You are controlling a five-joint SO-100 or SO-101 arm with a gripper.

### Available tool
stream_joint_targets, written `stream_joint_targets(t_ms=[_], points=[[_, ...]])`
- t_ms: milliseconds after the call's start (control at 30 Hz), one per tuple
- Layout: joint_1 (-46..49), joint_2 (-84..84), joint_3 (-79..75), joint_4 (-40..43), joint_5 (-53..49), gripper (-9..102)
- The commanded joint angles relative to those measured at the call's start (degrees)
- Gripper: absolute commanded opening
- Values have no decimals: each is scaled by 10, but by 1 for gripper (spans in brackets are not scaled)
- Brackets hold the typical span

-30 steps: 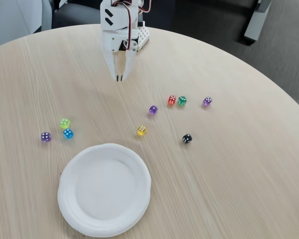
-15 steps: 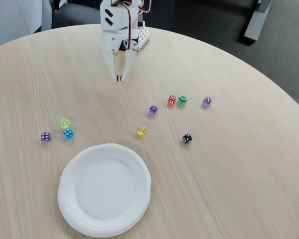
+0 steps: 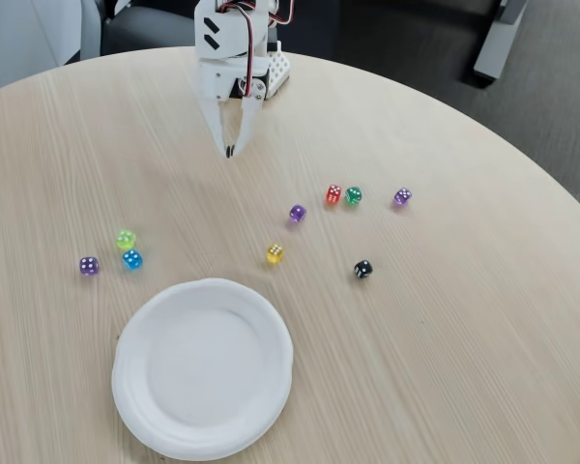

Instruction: Pick a purple dice and put it in the plate.

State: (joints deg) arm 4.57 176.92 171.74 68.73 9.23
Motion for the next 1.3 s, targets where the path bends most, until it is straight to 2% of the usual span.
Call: stream_joint_targets(t_ms=[0, 167, 267, 467, 600, 867, 1067, 1267], points=[[-4, -6, -20, -1, -14, 0], [-4, -7, -69, -12, 49, 0], [-3, -37, -112, -65, 83, 0], [6, -239, -217, -218, 136, 0], [4, -382, -300, -272, 218, 0], [-4, -583, -425, -272, 380, 0], [-2, -687, -430, -272, 415, 0], [6, -712, -425, -266, 385, 0]])
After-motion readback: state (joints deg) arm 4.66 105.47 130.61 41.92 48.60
